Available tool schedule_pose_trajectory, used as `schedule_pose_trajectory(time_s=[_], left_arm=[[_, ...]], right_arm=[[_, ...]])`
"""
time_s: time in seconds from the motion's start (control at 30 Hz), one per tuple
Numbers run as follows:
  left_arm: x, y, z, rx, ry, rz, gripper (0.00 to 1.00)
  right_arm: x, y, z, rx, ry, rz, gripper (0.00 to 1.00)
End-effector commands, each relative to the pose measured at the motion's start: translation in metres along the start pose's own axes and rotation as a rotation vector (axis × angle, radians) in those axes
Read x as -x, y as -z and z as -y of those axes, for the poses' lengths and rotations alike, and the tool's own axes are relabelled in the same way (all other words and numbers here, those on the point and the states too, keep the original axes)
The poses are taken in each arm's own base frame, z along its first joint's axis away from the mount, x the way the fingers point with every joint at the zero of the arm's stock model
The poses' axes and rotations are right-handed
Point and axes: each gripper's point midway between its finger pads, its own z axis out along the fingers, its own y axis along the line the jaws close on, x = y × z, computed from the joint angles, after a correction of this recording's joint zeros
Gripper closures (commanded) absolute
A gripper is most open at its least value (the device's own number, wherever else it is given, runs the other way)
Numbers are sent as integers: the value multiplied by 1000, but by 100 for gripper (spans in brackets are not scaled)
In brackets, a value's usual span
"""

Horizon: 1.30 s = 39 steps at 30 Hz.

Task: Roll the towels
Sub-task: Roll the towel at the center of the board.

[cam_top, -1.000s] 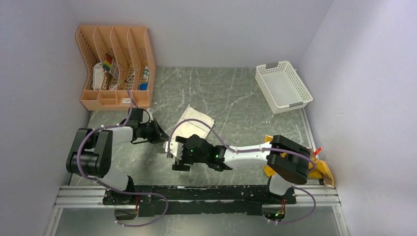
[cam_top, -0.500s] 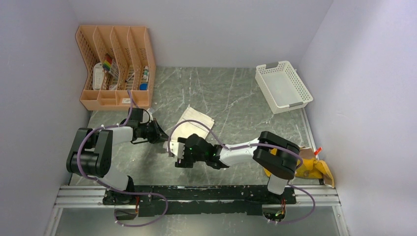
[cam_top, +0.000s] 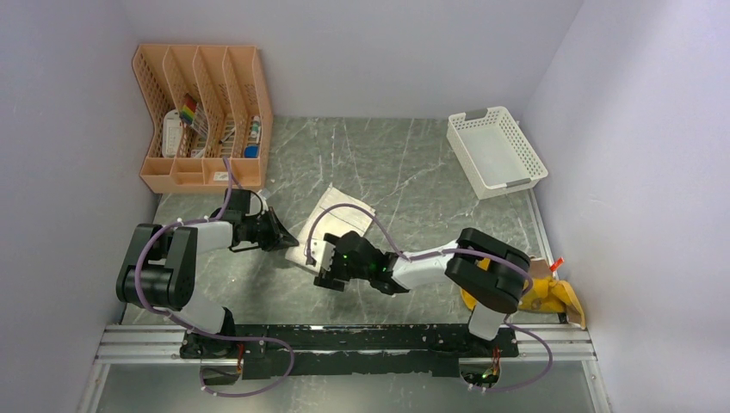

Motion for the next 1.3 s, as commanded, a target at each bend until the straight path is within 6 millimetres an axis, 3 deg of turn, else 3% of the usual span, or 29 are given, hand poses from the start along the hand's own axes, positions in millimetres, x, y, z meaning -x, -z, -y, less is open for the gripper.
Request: schedule_pose_trajectory(time_s=[0.0, 0.13, 0.3, 0.43, 0.5, 0.63, 0.83, 1.27], left_arm=[[1, -3, -10, 42, -16, 6, 93], [0, -4, -10, 41, -15, 1, 93], [-1, -3, -11, 44, -16, 0, 93], [-2, -5, -12, 43, -11, -7, 93], [-2, -5, -12, 42, -12, -7, 93], [-3, -6, -12, 42, -11, -10, 93], [-5, -7, -13, 40, -8, -19, 93], [-7, -9, -15, 51, -8, -28, 93]], right_arm=[[-1, 8, 8, -55, -7, 6, 20], [18, 16, 25, -137, 16, 80, 1], [61, 25, 36, -146, 46, 193, 0], [75, 20, 20, -68, 91, 212, 2], [78, 16, 11, -15, 97, 201, 11], [71, 12, -8, 87, 80, 172, 18], [45, 7, -26, 152, 27, 90, 27], [-6, 12, -13, 84, -89, -25, 27]])
